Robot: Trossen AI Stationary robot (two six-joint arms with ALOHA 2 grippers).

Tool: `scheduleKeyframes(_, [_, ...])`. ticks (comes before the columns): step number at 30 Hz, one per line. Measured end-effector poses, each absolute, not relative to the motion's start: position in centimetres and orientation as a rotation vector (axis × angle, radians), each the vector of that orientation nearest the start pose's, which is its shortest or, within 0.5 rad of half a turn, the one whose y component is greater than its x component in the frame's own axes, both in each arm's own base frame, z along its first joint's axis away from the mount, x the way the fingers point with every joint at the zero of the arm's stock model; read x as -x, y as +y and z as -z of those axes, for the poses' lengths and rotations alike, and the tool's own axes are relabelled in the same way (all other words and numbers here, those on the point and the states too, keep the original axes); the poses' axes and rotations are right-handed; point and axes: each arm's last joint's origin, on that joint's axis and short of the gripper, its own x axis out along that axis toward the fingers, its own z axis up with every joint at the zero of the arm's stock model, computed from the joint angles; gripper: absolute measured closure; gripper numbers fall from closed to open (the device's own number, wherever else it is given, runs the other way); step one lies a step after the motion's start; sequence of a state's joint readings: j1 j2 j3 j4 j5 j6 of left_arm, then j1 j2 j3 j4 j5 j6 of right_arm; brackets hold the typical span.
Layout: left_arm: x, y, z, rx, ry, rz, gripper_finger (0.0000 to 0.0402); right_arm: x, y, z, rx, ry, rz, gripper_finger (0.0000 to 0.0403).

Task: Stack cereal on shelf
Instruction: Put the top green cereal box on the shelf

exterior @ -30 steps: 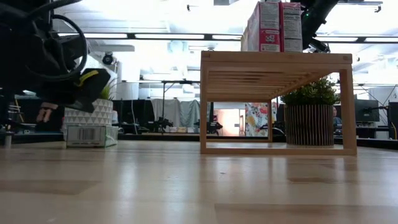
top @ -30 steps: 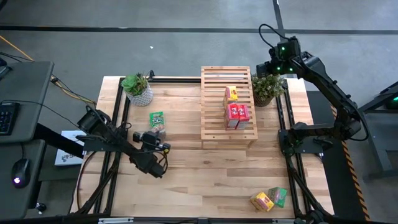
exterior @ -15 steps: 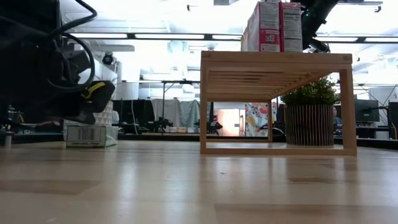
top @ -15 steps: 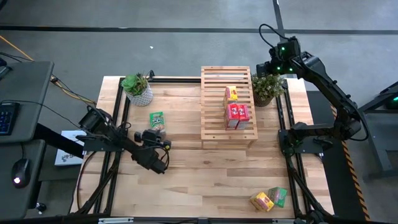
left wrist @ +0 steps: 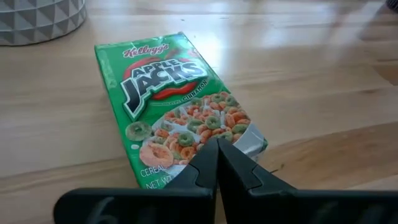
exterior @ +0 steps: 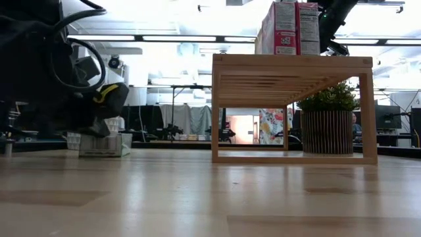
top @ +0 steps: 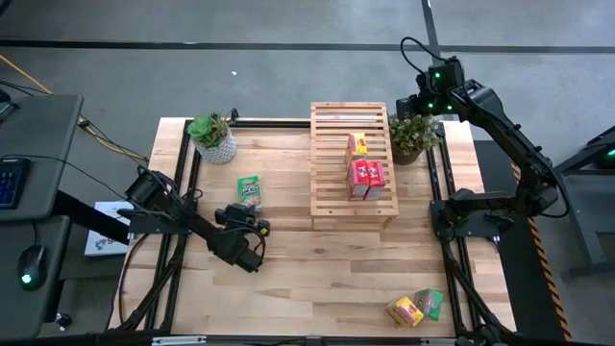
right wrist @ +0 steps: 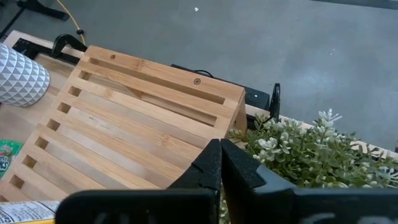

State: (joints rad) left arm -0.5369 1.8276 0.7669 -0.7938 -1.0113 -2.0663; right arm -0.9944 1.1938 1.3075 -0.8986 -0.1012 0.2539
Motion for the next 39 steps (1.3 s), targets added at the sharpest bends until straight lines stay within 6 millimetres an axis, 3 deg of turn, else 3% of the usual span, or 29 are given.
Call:
scheduleKeyframes(12, [-23.1, -10.9, -6.9, 0.338, 0.302, -1.178, 0.0402, -12.6, -19.0, -36.8, -0.633, 0.593, 0.960, 0.0403])
scheduleKeyframes(21, [-23.2, -10.8, -6.2, 0.194, 0.275, -1.141, 0.0402, -12.6, -19.0, -36.8, -0.633, 0.593, 0.960, 0.0403])
scheduleKeyframes(28, [-23.4, -8.1, -6.0, 0.012, 0.357, -1.205, 0.0402, -12.6, -19.1, -36.7, -0.635, 0.595, 0.961, 0.0403])
scheduleKeyframes(33, [-22.7, -5.5, -7.6, -0.037, 0.463, -1.337, 0.0401, -12.9, -19.4, -36.4, -0.649, 0.604, 0.964, 0.0403])
scheduleKeyframes(39, [-21.5, -3.8, -12.4, -0.041, 0.529, -1.409, 0.0401, -13.3, -20.0, -35.8, -0.661, 0.627, 0.963, 0.0403])
